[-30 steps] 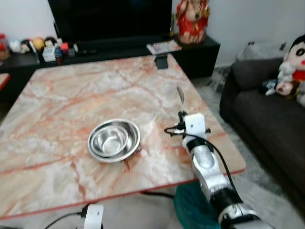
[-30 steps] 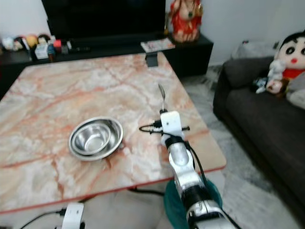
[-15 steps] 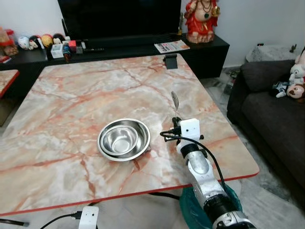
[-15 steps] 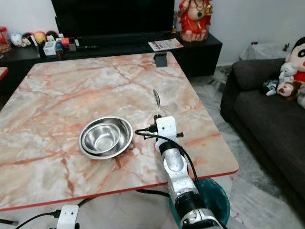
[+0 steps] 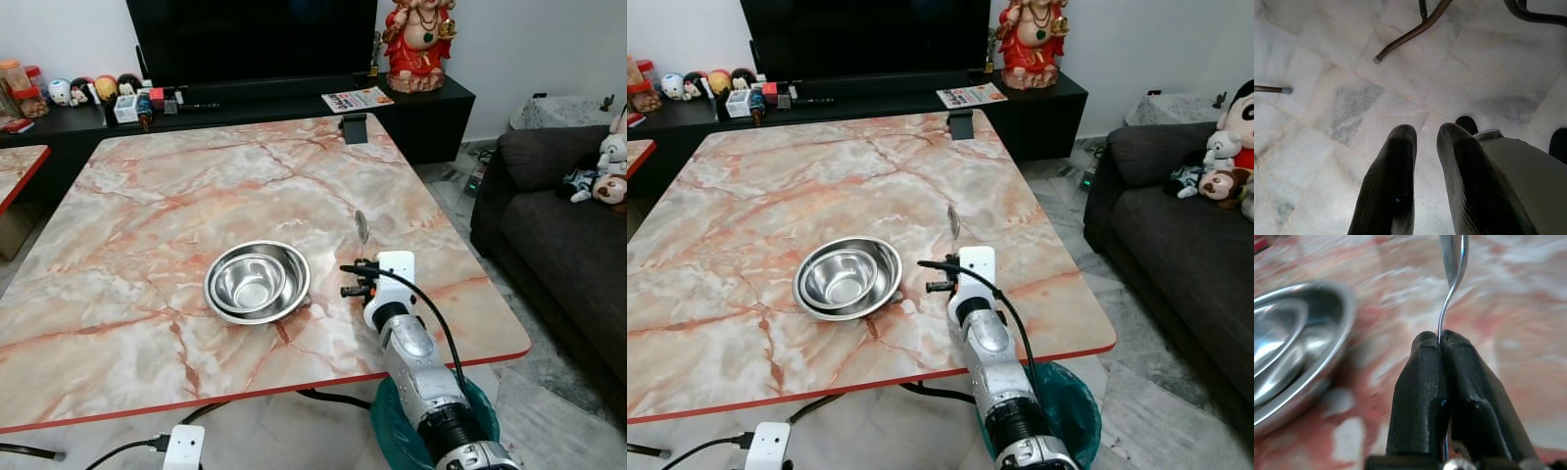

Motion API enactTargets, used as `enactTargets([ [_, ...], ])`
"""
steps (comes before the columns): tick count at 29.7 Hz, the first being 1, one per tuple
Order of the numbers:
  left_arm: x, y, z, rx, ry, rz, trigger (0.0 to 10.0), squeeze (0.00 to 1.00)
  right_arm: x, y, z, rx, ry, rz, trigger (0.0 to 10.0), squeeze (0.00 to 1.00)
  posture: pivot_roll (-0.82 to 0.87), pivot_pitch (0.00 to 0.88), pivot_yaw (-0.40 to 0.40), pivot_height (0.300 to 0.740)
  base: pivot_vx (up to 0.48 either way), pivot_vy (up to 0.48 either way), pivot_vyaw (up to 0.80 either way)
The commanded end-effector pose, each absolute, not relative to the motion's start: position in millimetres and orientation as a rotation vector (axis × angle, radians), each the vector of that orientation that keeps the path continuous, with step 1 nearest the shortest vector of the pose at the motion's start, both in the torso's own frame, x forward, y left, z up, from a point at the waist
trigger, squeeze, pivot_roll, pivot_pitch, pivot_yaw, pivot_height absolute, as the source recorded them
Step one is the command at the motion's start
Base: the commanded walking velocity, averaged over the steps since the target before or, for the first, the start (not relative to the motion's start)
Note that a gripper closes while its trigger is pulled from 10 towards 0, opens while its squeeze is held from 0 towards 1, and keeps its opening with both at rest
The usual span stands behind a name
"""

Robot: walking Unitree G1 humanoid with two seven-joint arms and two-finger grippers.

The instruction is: Setting the table

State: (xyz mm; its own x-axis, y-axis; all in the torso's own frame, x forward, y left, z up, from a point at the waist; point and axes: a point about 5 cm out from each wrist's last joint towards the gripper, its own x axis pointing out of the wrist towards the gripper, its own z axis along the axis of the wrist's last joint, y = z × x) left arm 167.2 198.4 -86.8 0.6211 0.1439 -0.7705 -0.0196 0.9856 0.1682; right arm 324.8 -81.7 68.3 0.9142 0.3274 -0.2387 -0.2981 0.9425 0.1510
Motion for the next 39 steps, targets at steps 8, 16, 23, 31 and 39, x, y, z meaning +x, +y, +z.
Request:
enactTargets([
  [8, 163.9, 202.3, -88.1, 0.141, 0.918, 0.112, 10.0, 0.00, 329.8, -74.3, 80.7, 0.109, 0.310, 0.385, 10.0, 0.00, 0.01, 0.031, 0.032, 0.740, 0.000, 0.000, 0.00],
  [16, 162.8, 200.6, -89.1, 0.133, 0.927, 0.099, 10.0, 0.00, 330.0, -80.4, 78.6, 0.128, 0.372, 0.299, 10.0, 0.00, 0.00, 0.033, 0.035, 0.740, 0.000, 0.000, 0.00],
  [23, 162.9, 201.0, -89.0, 0.135, 0.929, 0.099, 10.0, 0.00, 329.2, -79.3, 78.3, 0.141, 0.409, 0.301, 10.0, 0.00, 0.01, 0.033, 0.034, 0.740, 0.000, 0.000, 0.00],
  [31, 162.7, 201.4, -89.1, 0.134, 0.930, 0.105, 10.0, 0.00, 326.3, -74.9, 76.6, 0.118, 0.451, 0.324, 10.0, 0.00, 0.01, 0.034, 0.032, 0.740, 0.000, 0.000, 0.00],
  [39, 163.0, 201.4, -88.9, 0.135, 0.930, 0.108, 10.0, 0.00, 326.2, -74.7, 78.5, 0.111, 0.455, 0.330, 10.0, 0.00, 0.01, 0.033, 0.029, 0.740, 0.000, 0.000, 0.00],
])
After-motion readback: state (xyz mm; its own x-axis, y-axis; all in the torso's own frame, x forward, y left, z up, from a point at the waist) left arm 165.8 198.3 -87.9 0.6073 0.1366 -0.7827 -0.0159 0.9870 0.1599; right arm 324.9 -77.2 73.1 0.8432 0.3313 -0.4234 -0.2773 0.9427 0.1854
